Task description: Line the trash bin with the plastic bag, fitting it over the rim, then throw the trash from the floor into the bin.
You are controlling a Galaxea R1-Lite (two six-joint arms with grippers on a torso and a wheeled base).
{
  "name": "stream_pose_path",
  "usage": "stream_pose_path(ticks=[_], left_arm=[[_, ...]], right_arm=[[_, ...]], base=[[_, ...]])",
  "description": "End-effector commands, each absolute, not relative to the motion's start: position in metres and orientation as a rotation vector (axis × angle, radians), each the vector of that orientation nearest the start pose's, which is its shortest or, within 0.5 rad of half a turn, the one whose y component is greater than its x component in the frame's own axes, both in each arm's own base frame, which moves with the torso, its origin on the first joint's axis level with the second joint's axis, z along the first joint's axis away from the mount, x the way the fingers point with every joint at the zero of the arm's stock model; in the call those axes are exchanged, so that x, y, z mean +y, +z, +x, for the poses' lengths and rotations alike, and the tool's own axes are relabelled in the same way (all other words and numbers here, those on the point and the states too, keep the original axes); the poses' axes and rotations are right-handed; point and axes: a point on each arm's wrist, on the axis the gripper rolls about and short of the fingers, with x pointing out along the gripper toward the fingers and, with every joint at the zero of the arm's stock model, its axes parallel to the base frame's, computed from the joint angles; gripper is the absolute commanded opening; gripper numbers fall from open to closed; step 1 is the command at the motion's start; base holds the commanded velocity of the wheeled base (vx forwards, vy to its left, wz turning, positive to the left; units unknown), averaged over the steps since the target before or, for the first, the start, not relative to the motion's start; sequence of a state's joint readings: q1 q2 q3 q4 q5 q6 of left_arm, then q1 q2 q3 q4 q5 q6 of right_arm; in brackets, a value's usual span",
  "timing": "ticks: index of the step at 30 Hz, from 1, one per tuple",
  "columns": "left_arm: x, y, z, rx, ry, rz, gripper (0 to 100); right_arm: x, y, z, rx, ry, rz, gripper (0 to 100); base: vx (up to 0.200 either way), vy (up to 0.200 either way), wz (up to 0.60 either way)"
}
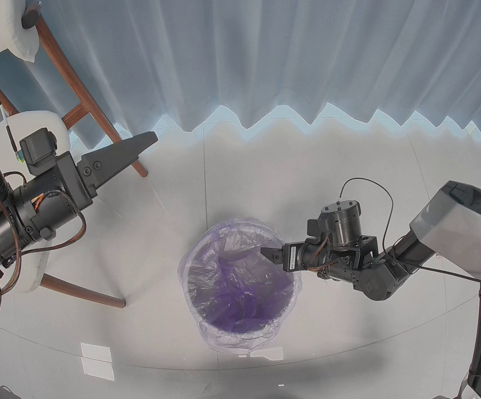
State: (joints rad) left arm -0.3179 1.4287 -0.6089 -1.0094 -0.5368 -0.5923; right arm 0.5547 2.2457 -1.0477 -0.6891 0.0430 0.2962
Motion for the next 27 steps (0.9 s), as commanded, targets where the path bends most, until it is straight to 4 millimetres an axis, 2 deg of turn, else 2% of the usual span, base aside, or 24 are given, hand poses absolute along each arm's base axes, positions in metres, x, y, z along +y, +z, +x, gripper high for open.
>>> stream_pose_path(ticks=[1, 5, 6, 10, 15, 16, 17, 18, 19, 22, 26, 27], left_arm=[[-0.073, 0.22, 0.238, 0.109, -0.79, -0.504, 100], [-0.064, 0.207, 0.248, 0.146, -0.733, -0.498, 100], [-0.059, 0.199, 0.256, 0.178, -0.697, -0.5, 100], [-0.052, 0.176, 0.277, 0.231, -0.645, -0.474, 100], [-0.05, 0.135, 0.303, 0.288, -0.616, -0.379, 100], [-0.05, 0.135, 0.303, 0.288, -0.616, -0.379, 100], [-0.05, 0.12, 0.309, 0.293, -0.613, -0.342, 100], [-0.05, 0.12, 0.309, 0.293, -0.613, -0.34, 100], [-0.05, 0.111, 0.311, 0.302, -0.612, -0.338, 100], [-0.05, 0.097, 0.316, 0.333, -0.611, -0.336, 100], [-0.052, 0.072, 0.32, 0.392, -0.611, -0.302, 100], [-0.052, 0.071, 0.321, 0.393, -0.612, -0.297, 100]], right_arm=[[0.208, 0.08, 0.334, 0.522, 0.507, 0.256, 100], [0.198, 0.106, 0.314, 0.477, 0.54, 0.363, 100], [0.19, 0.119, 0.301, 0.447, 0.548, 0.431, 100], [0.17, 0.138, 0.273, 0.394, 0.548, 0.579, 100], [0.134, 0.145, 0.235, 0.311, 0.548, 0.673, 100], [0.134, 0.145, 0.235, 0.311, 0.548, 0.673, 100], [0.12, 0.144, 0.225, 0.291, 0.569, 0.709, 100], [0.119, 0.143, 0.224, 0.295, 0.57, 0.713, 100], [0.109, 0.136, 0.217, 0.326, 0.588, 0.763, 100], [0.093, 0.125, 0.22, 0.374, 0.611, 0.869, 100], [0.062, 0.108, 0.246, 0.38, 0.613, 0.95, 100], [0.06, 0.106, 0.247, 0.387, 0.615, 0.955, 100]], base=[[0.0, 0.0, 0.0], [0.0, 0.0, 0.0], [0.0, 0.0, 0.0], [0.0, 0.0, 0.0], [0.0, 0.0, 0.0], [0.0, 0.0, 0.0], [0.0, 0.0, 0.0], [0.0, 0.0, 0.0], [0.0, 0.0, 0.0], [0.0, 0.0, 0.0], [0.0, 0.0, 0.0], [0.0, 0.0, 0.0]])
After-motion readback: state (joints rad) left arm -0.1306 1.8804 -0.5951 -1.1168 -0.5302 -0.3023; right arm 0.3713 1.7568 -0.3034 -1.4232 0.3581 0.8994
